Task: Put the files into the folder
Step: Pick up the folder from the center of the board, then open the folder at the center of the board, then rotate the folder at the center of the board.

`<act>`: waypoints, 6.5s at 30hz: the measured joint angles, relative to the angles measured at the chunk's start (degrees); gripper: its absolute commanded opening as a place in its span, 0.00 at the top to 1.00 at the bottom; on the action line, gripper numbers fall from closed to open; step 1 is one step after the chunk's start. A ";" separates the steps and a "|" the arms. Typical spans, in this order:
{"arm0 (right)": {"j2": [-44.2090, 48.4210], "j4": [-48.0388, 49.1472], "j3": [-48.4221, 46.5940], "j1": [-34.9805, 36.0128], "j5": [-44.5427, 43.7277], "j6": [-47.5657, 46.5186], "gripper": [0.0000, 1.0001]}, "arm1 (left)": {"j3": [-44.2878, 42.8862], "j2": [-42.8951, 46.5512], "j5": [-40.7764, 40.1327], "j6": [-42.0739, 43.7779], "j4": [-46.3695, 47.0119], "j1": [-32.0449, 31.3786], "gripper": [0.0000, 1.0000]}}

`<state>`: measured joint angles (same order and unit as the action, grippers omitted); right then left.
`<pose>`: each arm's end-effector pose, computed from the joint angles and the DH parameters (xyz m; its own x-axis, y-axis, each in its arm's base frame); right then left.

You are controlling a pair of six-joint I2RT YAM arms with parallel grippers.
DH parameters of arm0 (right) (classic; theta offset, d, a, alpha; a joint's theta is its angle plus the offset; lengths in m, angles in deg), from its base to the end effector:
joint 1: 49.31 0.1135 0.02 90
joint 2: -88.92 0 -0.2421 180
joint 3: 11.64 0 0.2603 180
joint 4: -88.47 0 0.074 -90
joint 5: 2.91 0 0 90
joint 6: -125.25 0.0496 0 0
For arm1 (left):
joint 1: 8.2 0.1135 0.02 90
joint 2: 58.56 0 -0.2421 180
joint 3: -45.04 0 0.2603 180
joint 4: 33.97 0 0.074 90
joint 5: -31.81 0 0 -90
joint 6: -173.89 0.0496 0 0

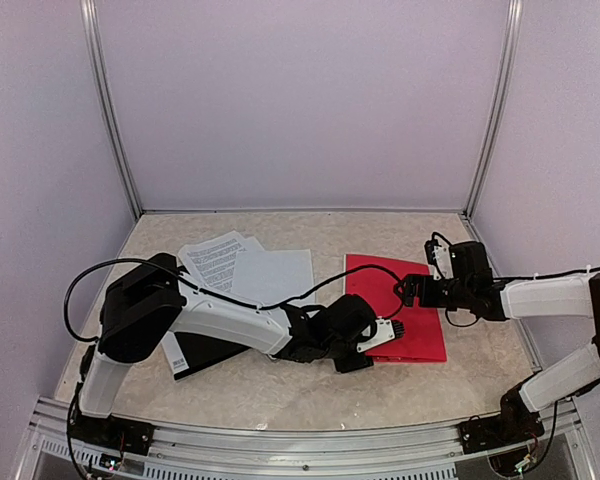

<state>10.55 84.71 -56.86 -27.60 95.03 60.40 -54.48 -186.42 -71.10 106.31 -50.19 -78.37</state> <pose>0.2646 0.1127 0.1343 -0.7044 0.1726 -0.6885 -0.1874 0.8904 0.4149 0.1749 -0.4524 0.0952 0.1091 0.7934 -0.5989 0.8885 0.1924 0.4167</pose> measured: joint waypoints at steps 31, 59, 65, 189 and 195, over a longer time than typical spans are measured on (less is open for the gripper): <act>5.16 -5.18 -2.67 -0.02 0.13 0.20 0.01 | 13.38 1.75 -13.44 2.19 28.02 -1.27 1.00; 9.31 -14.97 -13.60 1.22 -4.24 1.36 0.02 | 37.88 31.21 -19.52 -46.47 27.80 4.17 1.00; 0.59 -12.59 -11.54 6.95 -5.90 1.77 0.02 | 44.24 34.27 -19.76 -59.43 27.58 6.19 1.00; -41.94 -19.78 -47.04 28.55 -13.70 -11.28 0.50 | 51.63 64.92 -1.86 -71.45 -3.34 16.35 0.32; -38.47 -18.91 -42.14 28.46 -10.36 -16.72 0.51 | 44.68 55.98 2.08 -67.82 3.63 21.97 0.32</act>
<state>-27.91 65.80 -99.00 0.86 84.67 43.68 -9.80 -130.44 -69.02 38.49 -46.56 -56.40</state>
